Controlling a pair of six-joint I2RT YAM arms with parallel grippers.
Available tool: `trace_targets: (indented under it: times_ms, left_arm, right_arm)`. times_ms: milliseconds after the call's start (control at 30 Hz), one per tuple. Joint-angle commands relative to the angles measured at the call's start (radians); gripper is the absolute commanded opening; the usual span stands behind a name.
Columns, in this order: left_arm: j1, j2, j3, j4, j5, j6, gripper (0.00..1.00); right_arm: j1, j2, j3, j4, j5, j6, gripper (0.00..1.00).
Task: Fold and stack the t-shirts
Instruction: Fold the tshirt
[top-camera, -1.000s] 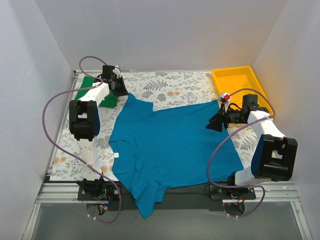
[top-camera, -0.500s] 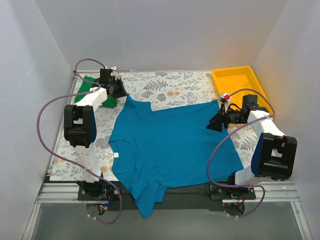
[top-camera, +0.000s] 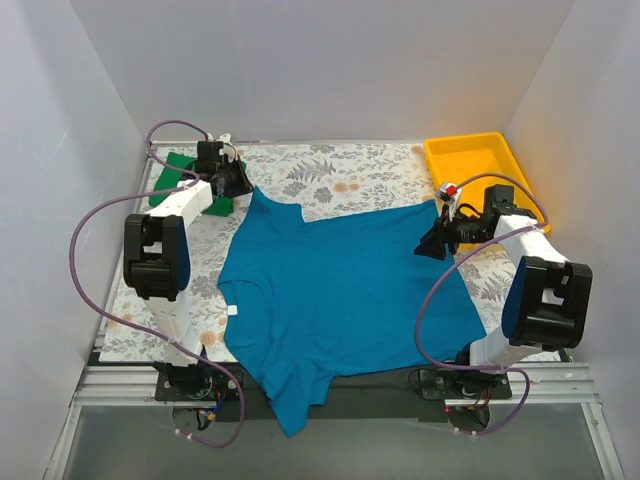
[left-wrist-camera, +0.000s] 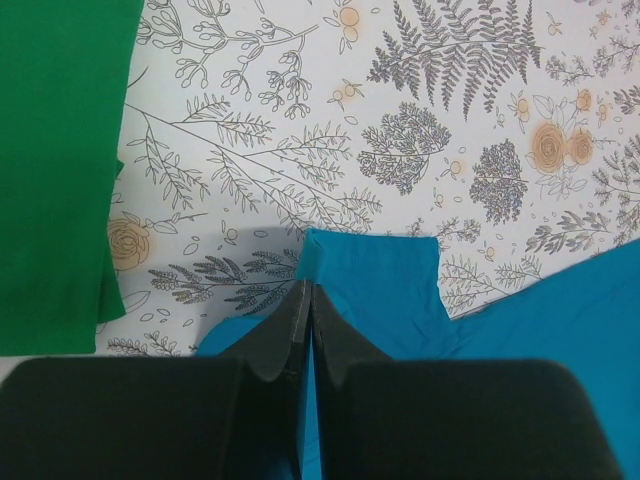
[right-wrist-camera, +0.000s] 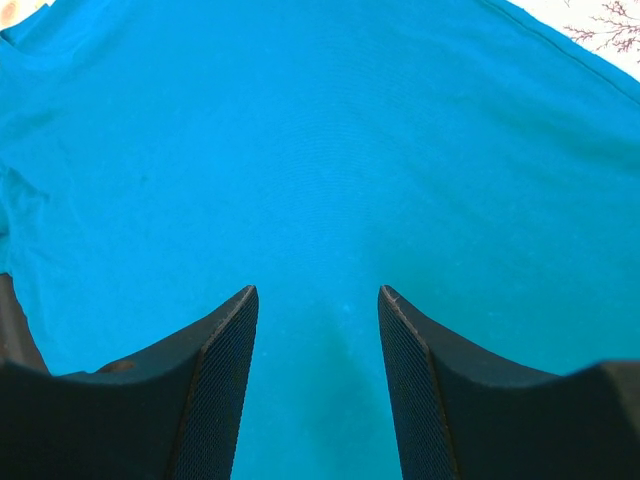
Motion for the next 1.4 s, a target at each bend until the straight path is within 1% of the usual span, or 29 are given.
trace_targets:
  times_ms: [0,300,367,400,433,467,533,567,700,933,1067,1367]
  left_arm:
    - [-0.001,0.0,0.045,0.022,0.01,0.006,0.0]
    - [0.013,0.091,0.09,-0.002,-0.061,-0.002,0.0]
    - [0.022,0.105,0.097,-0.01,-0.065,-0.013,0.06]
    - [0.025,0.109,0.1,-0.013,-0.065,-0.016,0.12]
    - [0.027,0.114,0.102,-0.016,-0.067,-0.019,0.23]
    - [0.031,0.116,0.102,-0.019,-0.065,-0.028,0.29]
    - [0.036,0.114,0.102,-0.022,-0.056,-0.033,0.36]
    - [0.04,0.114,0.101,-0.021,-0.058,-0.039,0.41]
    - [0.051,0.117,0.108,-0.027,-0.045,-0.042,0.47]
    - [0.057,0.172,0.168,-0.068,0.019,-0.046,0.47]
    - [0.057,0.191,0.18,-0.079,0.059,-0.046,0.44]
    - [0.057,0.209,0.185,-0.094,0.071,-0.042,0.27]
  right_arm:
    - [0.001,0.004,0.024,-0.005,-0.005,0.004,0.58]
    - [0.001,0.016,0.013,-0.01,-0.009,-0.009,0.58]
    - [0.001,0.018,0.012,-0.009,-0.011,-0.01,0.58]
    - [0.001,0.018,0.01,-0.01,-0.011,-0.012,0.58]
    - [0.001,0.018,0.01,-0.012,-0.009,-0.013,0.58]
    - [0.001,0.019,0.009,-0.012,-0.012,-0.013,0.58]
    - [0.001,0.021,0.009,-0.015,-0.012,-0.013,0.58]
    - [0.001,0.021,0.009,-0.015,-0.012,-0.016,0.58]
    - [0.001,0.026,0.007,-0.019,-0.016,-0.019,0.58]
    - [0.001,0.026,0.005,-0.027,-0.016,-0.027,0.58]
    - [0.003,0.026,0.005,-0.03,-0.016,-0.03,0.58]
    - [0.001,0.026,0.009,-0.036,-0.017,-0.036,0.58]
